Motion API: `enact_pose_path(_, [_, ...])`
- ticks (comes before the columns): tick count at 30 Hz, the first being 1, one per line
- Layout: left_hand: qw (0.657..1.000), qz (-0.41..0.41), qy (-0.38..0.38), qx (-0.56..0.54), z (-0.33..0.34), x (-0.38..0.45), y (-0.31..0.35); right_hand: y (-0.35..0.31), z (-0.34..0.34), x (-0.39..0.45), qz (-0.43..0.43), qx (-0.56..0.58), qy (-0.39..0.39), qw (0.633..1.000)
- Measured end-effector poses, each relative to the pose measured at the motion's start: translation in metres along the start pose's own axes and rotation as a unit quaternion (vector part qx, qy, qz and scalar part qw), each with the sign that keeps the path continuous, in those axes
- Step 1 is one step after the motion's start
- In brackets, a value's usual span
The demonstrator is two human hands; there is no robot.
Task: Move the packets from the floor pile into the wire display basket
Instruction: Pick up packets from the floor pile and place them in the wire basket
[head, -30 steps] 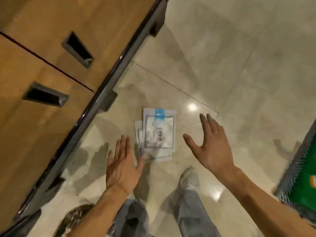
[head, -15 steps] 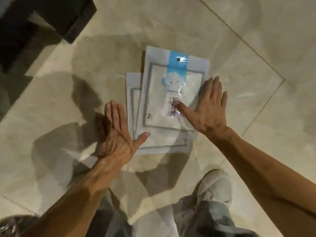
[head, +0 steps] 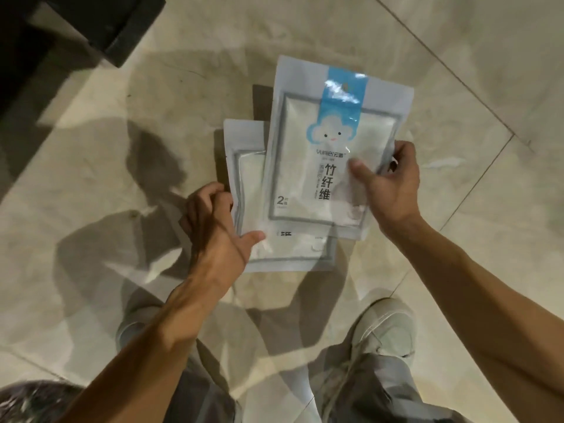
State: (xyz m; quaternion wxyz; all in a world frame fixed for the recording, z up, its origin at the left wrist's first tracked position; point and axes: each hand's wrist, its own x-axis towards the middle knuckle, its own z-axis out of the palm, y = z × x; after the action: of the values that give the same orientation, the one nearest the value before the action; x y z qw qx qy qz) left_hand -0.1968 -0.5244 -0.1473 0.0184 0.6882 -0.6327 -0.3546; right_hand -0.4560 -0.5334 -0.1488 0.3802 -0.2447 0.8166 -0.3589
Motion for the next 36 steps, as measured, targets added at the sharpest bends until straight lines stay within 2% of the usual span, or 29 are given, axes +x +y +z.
enact_pose_path(2, [0.993,-0.082,-0.037,-0.075,-0.01,-0.001,0.005,-0.011,-0.019,-0.008,0.031,0.053,-0.008,0.998])
enact_pose_path(4, [0.972,-0.15,-0.072,-0.164,-0.024,-0.003,0.005,-0.025,-0.039,-0.019,0.057,0.094,-0.026,0.994])
enact_pose_path(8, [0.948,-0.186,-0.054,-0.253,-0.068,-0.017,0.012,-0.06,-0.079,-0.041,0.081,0.105,-0.045,0.99])
enact_pose_path(13, [0.926,-0.16,-0.039,-0.341,-0.155,-0.039,0.06,-0.136,-0.131,-0.066,0.112,0.148,-0.042,0.982])
enact_pose_path(19, [0.898,-0.126,-0.043,-0.42,-0.282,-0.077,0.151,-0.276,-0.193,-0.099,0.133,0.202,-0.073,0.967])
enact_pose_path(23, [0.878,-0.126,-0.017,-0.461,-0.377,-0.116,0.215,-0.395,-0.249,-0.128,0.105,0.199,-0.092,0.97])
enact_pose_path(28, [0.869,-0.054,0.026,-0.491,-0.507,-0.18,0.297,-0.547,-0.321,-0.179,0.054,0.195,-0.113,0.973])
enact_pose_path(36, [0.849,0.042,0.132,-0.51,-0.701,-0.29,0.345,-0.741,-0.376,-0.299,-0.02,0.225,-0.162,0.961])
